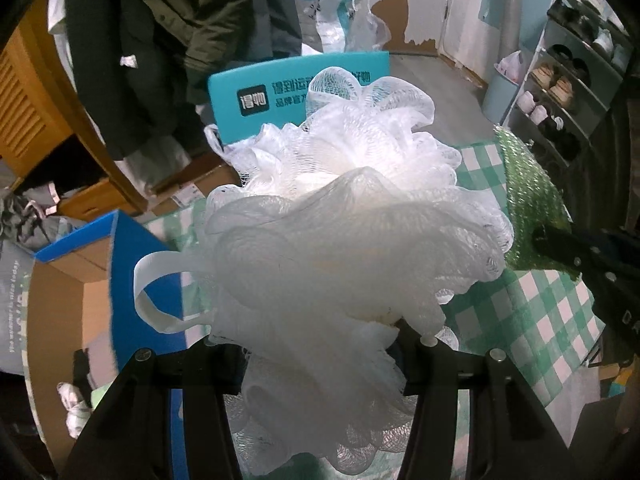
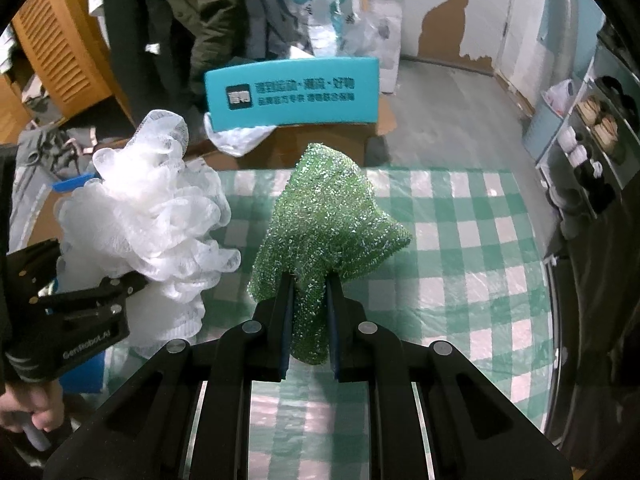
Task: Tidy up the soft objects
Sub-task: 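Lift the scrubbing pad and bath puff and carry them over the box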
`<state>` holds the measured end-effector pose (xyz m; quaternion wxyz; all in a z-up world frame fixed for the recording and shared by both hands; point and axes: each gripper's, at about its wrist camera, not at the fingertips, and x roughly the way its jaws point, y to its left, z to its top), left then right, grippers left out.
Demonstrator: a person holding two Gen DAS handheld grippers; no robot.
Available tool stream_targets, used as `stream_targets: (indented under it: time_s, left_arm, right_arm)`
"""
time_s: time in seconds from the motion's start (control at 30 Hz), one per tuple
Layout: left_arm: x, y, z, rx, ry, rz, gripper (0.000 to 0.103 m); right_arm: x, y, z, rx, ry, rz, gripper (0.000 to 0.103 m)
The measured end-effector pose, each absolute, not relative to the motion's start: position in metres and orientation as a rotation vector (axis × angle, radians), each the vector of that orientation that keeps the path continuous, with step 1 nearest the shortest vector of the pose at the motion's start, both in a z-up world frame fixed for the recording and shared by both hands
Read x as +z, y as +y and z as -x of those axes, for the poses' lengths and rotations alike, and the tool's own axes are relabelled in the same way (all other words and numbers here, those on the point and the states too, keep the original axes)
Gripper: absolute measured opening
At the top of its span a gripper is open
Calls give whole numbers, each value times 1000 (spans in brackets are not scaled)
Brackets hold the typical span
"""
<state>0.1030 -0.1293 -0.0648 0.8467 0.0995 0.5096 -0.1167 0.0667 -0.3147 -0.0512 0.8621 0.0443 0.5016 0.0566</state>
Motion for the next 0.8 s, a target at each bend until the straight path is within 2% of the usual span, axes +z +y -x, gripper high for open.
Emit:
stream_targets:
  time_s: [0.8]
  left_arm:
    - [-22, -68, -55, -199, 983, -180, 53]
  right_arm:
    - [-15, -251, -43, 217, 983, -1, 13]
